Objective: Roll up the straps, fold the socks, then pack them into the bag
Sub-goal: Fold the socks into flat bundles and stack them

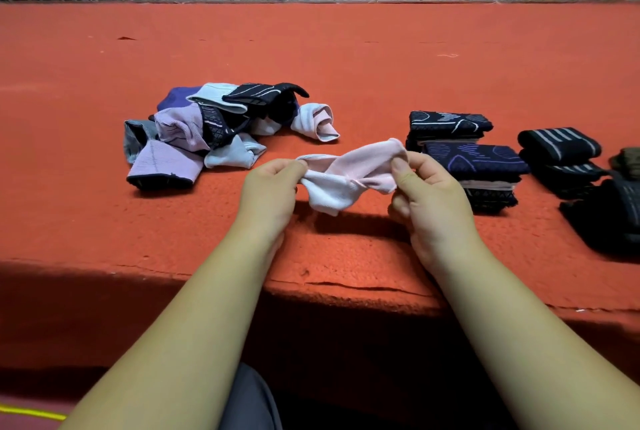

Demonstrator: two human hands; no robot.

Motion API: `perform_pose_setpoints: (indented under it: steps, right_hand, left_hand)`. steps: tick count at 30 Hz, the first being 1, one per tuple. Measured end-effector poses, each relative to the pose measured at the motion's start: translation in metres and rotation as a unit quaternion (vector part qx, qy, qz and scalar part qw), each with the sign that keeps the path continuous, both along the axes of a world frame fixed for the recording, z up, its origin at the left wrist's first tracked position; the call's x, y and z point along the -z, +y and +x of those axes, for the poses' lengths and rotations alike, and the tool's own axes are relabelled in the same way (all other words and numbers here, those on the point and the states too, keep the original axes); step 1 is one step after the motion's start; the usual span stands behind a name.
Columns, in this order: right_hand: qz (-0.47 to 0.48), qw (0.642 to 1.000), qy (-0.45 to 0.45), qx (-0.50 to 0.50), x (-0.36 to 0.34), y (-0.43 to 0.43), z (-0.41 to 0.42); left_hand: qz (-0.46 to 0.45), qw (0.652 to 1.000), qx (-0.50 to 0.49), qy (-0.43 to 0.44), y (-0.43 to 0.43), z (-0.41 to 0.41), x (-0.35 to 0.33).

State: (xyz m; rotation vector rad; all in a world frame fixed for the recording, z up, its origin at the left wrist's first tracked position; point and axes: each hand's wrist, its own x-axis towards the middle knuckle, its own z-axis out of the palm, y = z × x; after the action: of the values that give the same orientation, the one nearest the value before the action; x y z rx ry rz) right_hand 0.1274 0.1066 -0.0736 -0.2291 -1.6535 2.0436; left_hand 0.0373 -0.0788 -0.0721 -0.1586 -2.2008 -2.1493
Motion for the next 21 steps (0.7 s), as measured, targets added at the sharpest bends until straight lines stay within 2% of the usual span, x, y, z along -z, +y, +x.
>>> perform_pose_setpoints:
  steps: [4,6,13,15,17,19,21]
  right_hand:
    - [-0.080,0.996,0.001,-0.032,-0.006,-0.003,0.001]
    - [-0.110,0.993,0.003,-0.044,-0.011,0.000,0.002]
    - [-0.144,0.989,-0.007,0.003,-0.015,0.007,0.008]
    - [-0.121,0.992,0.005,0.020,-0.018,0.007,0.010]
    - [-0.065,0.997,0.019,0.022,-0.018,0.004,0.013]
    - [0.033,0.999,0.022,0.027,-0.017,0.000,0.019]
    - [0.121,0.992,0.023,0.014,-0.016,-0.006,0.028]
  left_hand:
    - [0.046,0.998,-0.007,-0.031,-0.003,-0.013,0.001]
    - [0.096,0.993,-0.017,-0.064,-0.008,-0.022,0.001]
    - [0.256,0.949,-0.066,-0.174,-0.028,-0.054,0.001]
    - [0.309,0.928,-0.065,-0.199,-0.034,-0.060,0.000]
    - [0.333,0.921,-0.053,-0.193,-0.035,-0.057,-0.002]
    - [0.310,0.938,-0.033,-0.150,-0.031,-0.049,-0.001]
    - [0.233,0.969,0.009,-0.078,-0.025,-0.039,0.000]
